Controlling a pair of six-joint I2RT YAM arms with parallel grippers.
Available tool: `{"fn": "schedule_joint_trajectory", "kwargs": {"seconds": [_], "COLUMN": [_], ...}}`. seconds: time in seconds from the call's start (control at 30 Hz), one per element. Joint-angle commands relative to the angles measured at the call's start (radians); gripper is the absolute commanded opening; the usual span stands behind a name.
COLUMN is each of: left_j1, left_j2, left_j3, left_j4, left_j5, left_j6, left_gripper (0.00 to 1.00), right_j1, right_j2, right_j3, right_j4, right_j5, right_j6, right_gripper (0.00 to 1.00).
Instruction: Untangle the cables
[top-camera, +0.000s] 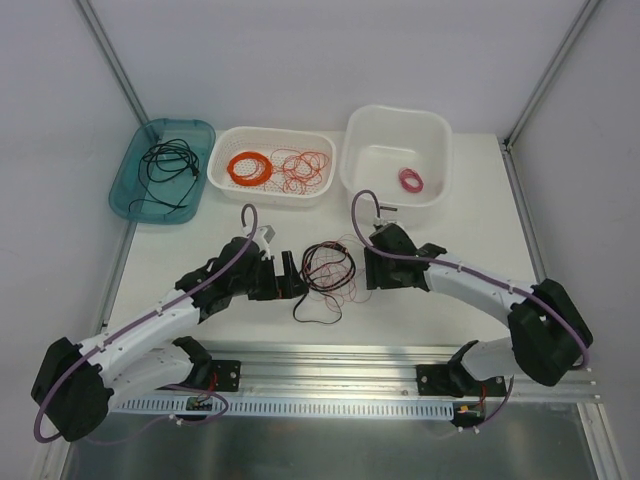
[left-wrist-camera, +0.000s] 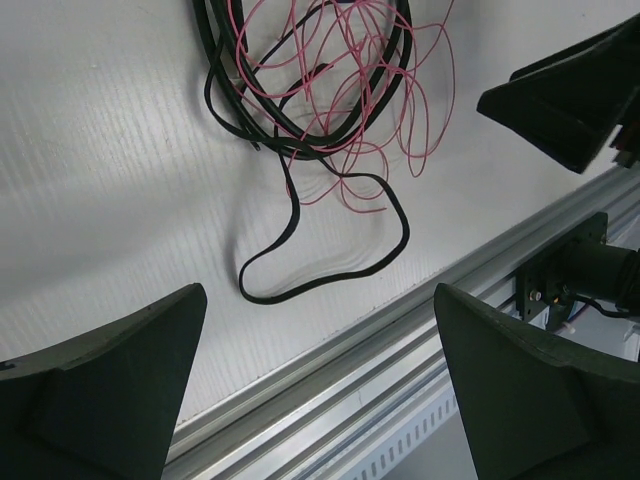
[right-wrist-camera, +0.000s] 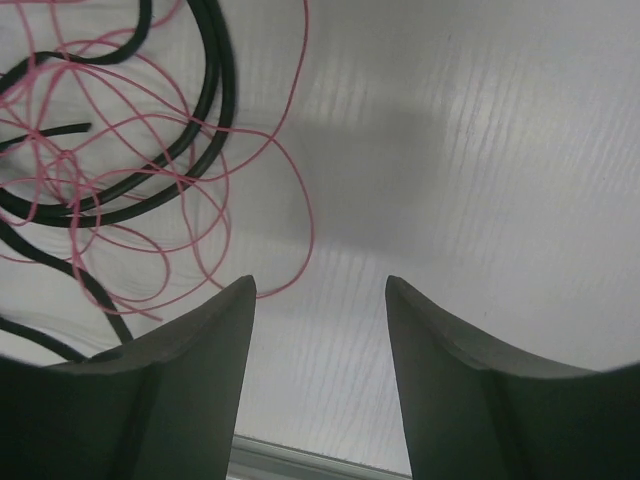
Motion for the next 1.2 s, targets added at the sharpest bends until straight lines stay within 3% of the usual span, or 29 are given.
{"fn": "schedule_joint_trajectory", "kwargs": {"seconds": [0.0,0.47,0.6,0.77,0.97,1.17], "left_j1": [-0.005,-0.005,-0.005,-0.005,-0.007,-0.005], "left_j2": [-0.045,-0.106,-0.120,-0.123,-0.103,-0.079], "left_j3": [-0.012,-0.049,-0.054,-0.052,-0.041,-0.015], "left_j4": [0.007,-0.025,-0.030,-0.034,-0.033,-0.033], "left_j5": [-0.036,-0.045,-0.054,-0.057,-0.069,-0.076], "left_j6": [-0.044,-0.039,-0.038,-0.036,-0.028,-0.019], "left_gripper": [0.99,0.99,0.99,0.99,0.99,0.99], "right_j1": [-0.019,-0.019,-0.019,-0.014,-0.014,-0.014], "right_j2": [0.081,0.319,0.325,0.226,0.002,-0.141], "right_j3": [0.051,0.180,0.189,0.186,0.310,0.603], "right_j4": [0.054,0.012,-0.011,-0.070,-0.288,-0.498], "right_j5": [-0.042,-0.063,-0.047,-0.008,0.013,-0.010], "right_j6": [-0.032,-0.011,0.000,-0.024,-0.106,-0.221], "right_gripper": [0.57,0.42,0.24,0.01,0.01,0.01]}}
